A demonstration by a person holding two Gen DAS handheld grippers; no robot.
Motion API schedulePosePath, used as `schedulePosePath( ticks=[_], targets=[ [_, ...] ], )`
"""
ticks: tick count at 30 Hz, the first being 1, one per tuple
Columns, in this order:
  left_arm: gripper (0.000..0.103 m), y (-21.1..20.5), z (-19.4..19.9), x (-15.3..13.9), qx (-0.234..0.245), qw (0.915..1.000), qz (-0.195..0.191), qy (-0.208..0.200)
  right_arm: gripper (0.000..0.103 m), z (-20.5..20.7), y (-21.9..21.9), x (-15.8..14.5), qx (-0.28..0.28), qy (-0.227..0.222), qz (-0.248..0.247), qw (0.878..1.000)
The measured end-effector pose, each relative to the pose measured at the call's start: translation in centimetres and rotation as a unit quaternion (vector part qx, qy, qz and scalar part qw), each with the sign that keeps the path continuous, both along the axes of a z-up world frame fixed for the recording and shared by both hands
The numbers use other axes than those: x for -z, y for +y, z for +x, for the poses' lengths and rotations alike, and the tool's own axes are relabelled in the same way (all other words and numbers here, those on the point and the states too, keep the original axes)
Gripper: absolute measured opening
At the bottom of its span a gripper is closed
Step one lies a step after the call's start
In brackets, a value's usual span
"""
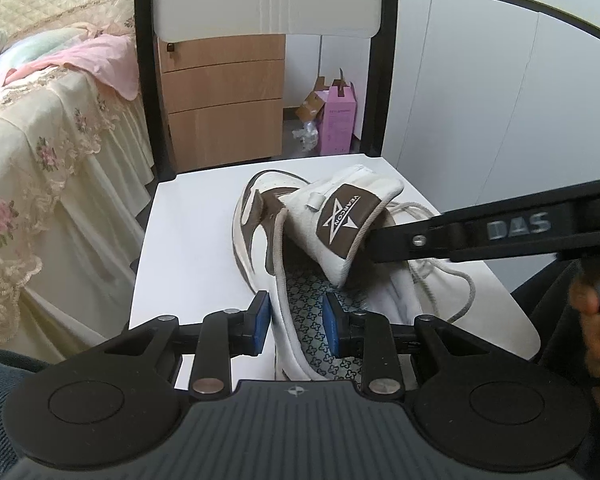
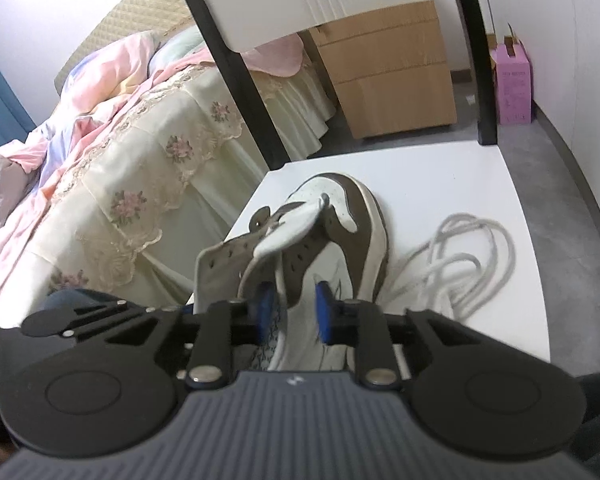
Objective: Lace up shoes with both hands
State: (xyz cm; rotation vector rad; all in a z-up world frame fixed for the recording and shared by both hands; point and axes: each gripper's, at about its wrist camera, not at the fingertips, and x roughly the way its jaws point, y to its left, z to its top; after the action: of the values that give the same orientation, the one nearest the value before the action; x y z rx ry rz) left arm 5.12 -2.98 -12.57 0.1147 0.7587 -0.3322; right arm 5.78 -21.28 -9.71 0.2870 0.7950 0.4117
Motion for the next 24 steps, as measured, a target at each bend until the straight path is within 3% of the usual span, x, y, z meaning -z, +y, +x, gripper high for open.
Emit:
schedulePosePath(
  ticks=[4,12,18,24],
  targets=[
    [0.032,-0.2,0.0,0.1,-0.003,1.0,0.005,-0.004,0.013,0.0,0.3,0.0,-0.009,-0.008,-0.018,1.0],
    [0.032,-0.4,0.2,0.2,-0.005,0.9999,0.014,-0.006,0.015,0.7,0.2,-0.5,-0.018,0.019,-0.037,0.999],
    [0.032,-0.3,0.3,0.2,-0.007,0.9999,0.011,-0.004,0.019,2.4,1.8,-1.6,-0.087,0.072,-0.097,0.989],
    [0.032,-0.2,0.4,0.1,-0.011,0.9999,0.005,-0.002,0.019,4.1,1.6,-2.3,-0.134,0.135,-0.114,0.975]
  ],
)
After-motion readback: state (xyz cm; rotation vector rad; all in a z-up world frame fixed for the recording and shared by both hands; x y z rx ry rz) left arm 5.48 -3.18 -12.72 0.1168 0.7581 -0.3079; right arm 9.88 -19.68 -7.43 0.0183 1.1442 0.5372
